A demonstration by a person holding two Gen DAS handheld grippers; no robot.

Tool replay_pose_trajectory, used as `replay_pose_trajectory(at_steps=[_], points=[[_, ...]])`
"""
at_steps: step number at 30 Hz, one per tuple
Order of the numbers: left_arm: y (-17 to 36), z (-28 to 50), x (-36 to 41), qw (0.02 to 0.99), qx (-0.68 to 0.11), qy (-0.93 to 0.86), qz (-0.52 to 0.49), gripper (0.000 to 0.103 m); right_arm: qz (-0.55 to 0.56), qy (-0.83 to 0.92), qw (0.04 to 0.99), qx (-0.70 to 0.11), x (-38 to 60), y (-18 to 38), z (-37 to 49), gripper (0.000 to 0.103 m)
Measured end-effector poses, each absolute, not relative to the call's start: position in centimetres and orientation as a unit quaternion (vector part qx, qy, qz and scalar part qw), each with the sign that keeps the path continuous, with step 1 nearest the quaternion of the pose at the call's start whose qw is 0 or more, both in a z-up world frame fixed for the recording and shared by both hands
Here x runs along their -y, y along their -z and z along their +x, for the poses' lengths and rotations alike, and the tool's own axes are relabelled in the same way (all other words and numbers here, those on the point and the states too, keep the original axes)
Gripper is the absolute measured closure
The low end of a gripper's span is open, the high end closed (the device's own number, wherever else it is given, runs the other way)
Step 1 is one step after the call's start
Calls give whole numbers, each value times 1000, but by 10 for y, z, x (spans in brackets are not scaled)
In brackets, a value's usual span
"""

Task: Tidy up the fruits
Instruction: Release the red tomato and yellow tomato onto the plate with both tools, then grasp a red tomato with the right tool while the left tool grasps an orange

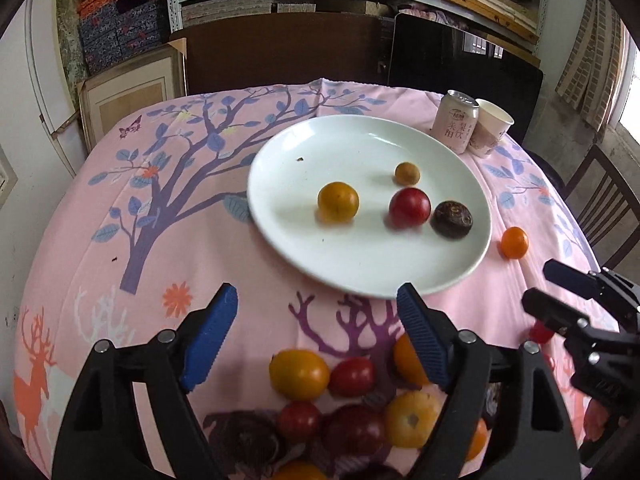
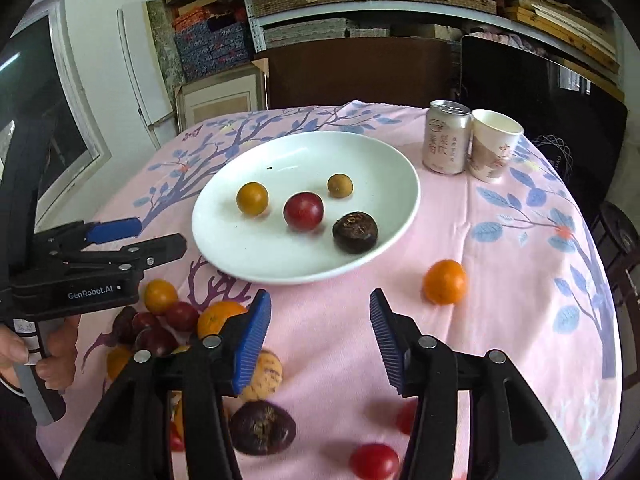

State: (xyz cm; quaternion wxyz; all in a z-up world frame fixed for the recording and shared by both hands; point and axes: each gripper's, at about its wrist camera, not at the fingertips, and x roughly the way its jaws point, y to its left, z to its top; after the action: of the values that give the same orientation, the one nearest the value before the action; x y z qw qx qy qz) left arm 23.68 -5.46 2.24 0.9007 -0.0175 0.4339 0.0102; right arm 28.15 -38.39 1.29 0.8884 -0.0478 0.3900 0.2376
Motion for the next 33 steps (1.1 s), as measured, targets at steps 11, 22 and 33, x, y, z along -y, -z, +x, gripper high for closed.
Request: replay_pose_trajectory(at_steps=[11,22,33], points=[[-21,148,39,909,-416,-14,-27,17,-33,-178,900,-395,452,-5,209,50],[-2,105,31,912,-411,-15,1,17,-76,-144,896,-413,431,31,210,51],[27,113,30,895,-446,-9,18,17,-76,-146,893,-419,423,48,220,75]])
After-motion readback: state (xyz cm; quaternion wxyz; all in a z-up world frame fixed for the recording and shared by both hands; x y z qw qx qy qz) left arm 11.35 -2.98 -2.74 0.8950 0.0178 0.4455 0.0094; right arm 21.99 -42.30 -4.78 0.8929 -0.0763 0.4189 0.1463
